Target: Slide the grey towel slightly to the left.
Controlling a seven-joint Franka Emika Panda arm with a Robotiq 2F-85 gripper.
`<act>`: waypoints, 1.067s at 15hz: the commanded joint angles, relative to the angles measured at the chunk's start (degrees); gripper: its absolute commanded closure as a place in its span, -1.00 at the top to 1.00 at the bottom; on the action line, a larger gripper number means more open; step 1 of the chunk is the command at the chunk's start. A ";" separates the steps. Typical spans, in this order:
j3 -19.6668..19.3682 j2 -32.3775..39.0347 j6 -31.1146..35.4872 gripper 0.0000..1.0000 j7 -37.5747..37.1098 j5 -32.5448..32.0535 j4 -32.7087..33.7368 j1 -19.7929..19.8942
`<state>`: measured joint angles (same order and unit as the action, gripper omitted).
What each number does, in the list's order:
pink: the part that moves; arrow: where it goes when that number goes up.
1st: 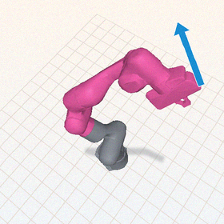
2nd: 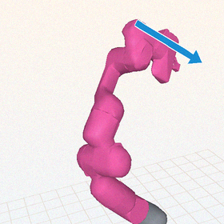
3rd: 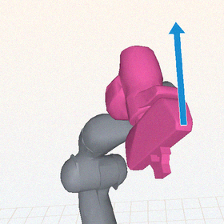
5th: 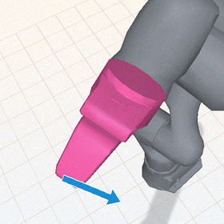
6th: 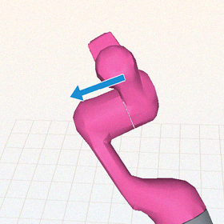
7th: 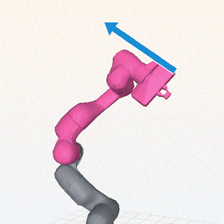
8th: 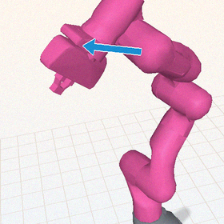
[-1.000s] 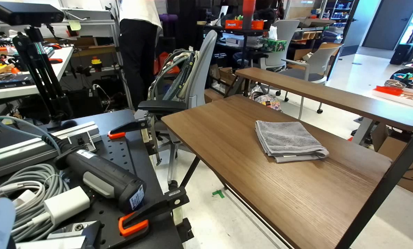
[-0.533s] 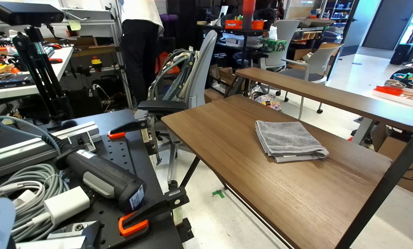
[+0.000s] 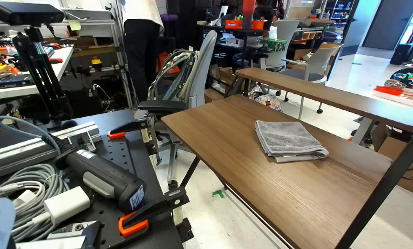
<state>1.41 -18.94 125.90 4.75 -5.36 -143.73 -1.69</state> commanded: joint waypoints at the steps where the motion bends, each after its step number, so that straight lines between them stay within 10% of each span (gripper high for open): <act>1: -0.04 0.00 -0.11 1.00 -0.03 -0.01 0.07 -0.06; 9: -0.11 3.92 3.77 1.00 -1.26 4.40 3.06 -1.08; 16: 0.43 21.40 8.03 1.00 -2.01 15.72 19.52 -2.90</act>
<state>1.54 -6.95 133.99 3.50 6.73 -133.37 -4.44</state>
